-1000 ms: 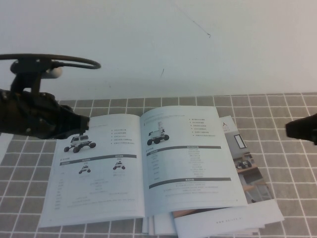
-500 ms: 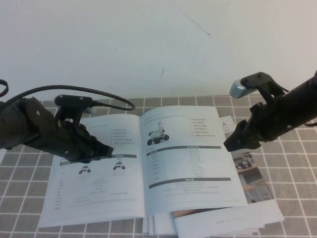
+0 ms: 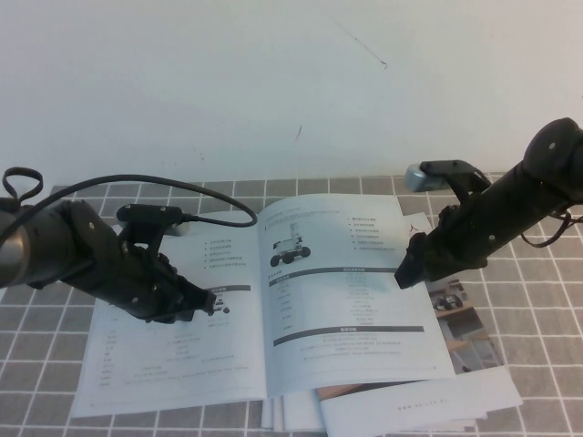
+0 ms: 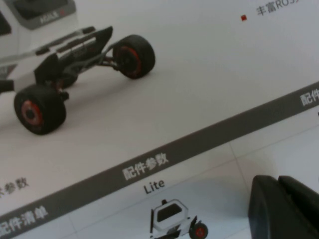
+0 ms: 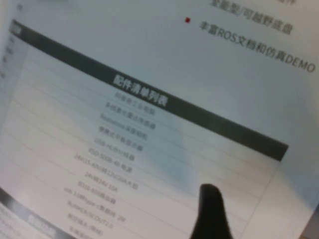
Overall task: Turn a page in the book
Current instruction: Open the closed book
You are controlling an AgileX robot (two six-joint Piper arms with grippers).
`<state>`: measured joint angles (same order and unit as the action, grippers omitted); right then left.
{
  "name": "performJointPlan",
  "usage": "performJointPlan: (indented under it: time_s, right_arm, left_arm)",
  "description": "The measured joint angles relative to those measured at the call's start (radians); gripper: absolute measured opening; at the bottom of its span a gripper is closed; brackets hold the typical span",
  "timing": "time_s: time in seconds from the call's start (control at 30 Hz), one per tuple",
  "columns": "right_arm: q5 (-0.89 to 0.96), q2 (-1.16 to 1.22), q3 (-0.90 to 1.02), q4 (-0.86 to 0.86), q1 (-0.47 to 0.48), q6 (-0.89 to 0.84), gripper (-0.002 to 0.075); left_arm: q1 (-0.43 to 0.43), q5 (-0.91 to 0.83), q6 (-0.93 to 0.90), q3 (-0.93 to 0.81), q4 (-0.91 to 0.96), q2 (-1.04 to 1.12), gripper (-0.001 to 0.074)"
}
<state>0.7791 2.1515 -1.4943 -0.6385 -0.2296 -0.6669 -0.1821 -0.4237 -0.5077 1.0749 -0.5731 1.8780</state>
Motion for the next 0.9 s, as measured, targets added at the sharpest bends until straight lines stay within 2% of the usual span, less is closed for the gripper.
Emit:
performJointPlan:
  time_s: [0.3,0.6,0.9]
  right_arm:
    - [0.074,0.011,-0.01,0.0,0.0,0.07,0.0462]
    - [0.105,0.02,-0.01,-0.128,0.0,0.032,0.0461]
    - [0.101,0.02,-0.026,-0.072,0.0,0.052,0.0461]
  left_arm:
    - [0.0,0.0,0.025,0.0,-0.005,0.002,-0.0004]
    - [0.0,0.0,0.025,0.0,-0.007,0.002,-0.0004]
    - [0.0,0.004,0.025,0.0,-0.009,0.002,-0.0004]
